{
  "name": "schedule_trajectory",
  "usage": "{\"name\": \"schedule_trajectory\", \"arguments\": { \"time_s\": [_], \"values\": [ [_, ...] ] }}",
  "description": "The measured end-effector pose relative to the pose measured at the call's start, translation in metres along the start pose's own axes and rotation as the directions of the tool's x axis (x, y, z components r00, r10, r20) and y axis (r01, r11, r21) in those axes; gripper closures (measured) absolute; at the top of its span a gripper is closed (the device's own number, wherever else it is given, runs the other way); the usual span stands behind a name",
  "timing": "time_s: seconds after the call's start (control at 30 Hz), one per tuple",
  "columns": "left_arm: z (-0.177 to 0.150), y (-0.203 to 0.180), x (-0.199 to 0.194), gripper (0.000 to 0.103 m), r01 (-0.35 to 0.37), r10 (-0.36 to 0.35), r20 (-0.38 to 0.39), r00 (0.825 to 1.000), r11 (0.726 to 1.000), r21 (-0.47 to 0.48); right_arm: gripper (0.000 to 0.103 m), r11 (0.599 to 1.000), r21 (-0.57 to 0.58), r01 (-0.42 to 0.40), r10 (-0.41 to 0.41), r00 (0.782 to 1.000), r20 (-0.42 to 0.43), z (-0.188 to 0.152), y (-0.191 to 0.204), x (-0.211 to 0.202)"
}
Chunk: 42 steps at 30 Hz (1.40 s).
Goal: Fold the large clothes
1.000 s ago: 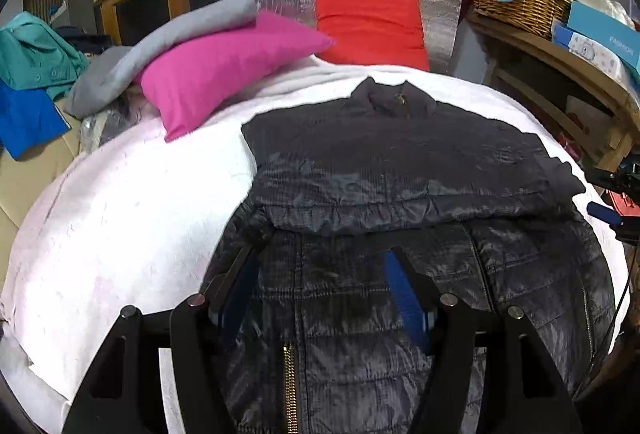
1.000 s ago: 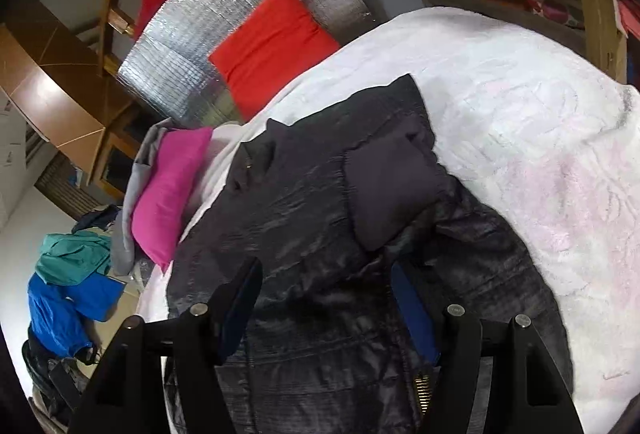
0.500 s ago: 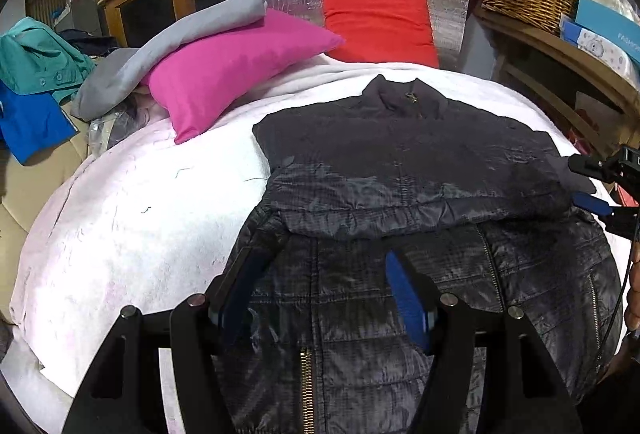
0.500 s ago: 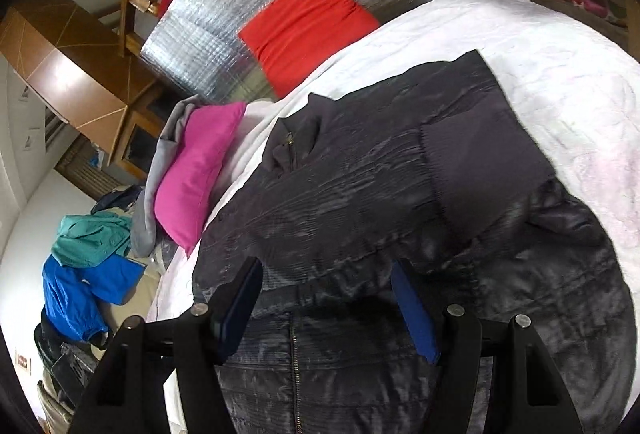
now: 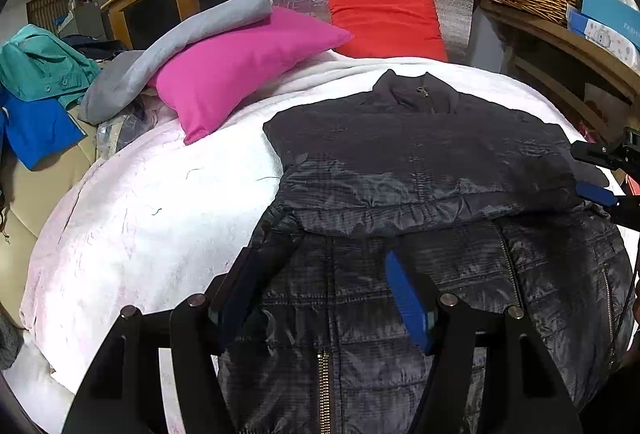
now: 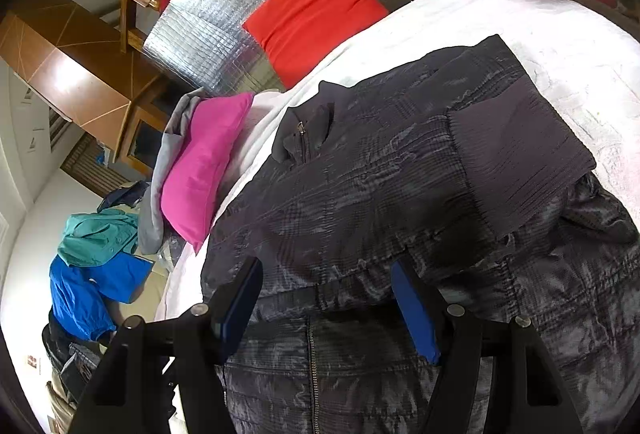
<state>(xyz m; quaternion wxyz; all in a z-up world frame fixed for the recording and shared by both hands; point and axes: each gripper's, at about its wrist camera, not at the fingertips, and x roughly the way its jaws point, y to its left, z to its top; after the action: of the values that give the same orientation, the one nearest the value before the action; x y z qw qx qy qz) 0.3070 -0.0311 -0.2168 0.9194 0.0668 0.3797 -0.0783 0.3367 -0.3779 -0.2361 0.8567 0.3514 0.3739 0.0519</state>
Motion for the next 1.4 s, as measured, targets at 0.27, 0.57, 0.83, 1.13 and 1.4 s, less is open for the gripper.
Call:
{"name": "schedule_trajectory", "arguments": {
  "time_s": [0.27,0.57,0.83,1.13,1.4],
  "values": [
    [-0.001,0.002,0.002,0.036,-0.010,0.010,-0.006,1.000,1.000,0.002,0.033,1.000,0.012,0.002,-0.002,1.000,0.013,0.002,-0.004,-0.004],
    [0.025,0.063,0.046,0.036,-0.050,0.041,-0.078,0.996,0.991,-0.123,0.033,0.982,0.118,0.148,-0.170,0.963,0.207,0.036,-0.056,-0.062],
    [0.040,0.102,0.101,0.036,0.063,-0.107,-0.144,0.984,0.957,-0.283,0.033,0.942,0.270,0.201,-0.245,0.959,0.140,0.072,-0.131,-0.061],
    [0.041,0.083,0.121,0.036,0.228,-0.292,-0.159,0.943,0.915,-0.333,0.034,0.965,0.207,0.161,-0.158,0.987,-0.033,0.074,-0.142,0.006],
    [0.049,0.079,0.112,0.046,0.254,-0.295,-0.086,0.952,0.912,-0.322,0.064,0.986,0.055,0.160,-0.164,0.984,0.067,0.068,-0.098,-0.012]
  ]
}}
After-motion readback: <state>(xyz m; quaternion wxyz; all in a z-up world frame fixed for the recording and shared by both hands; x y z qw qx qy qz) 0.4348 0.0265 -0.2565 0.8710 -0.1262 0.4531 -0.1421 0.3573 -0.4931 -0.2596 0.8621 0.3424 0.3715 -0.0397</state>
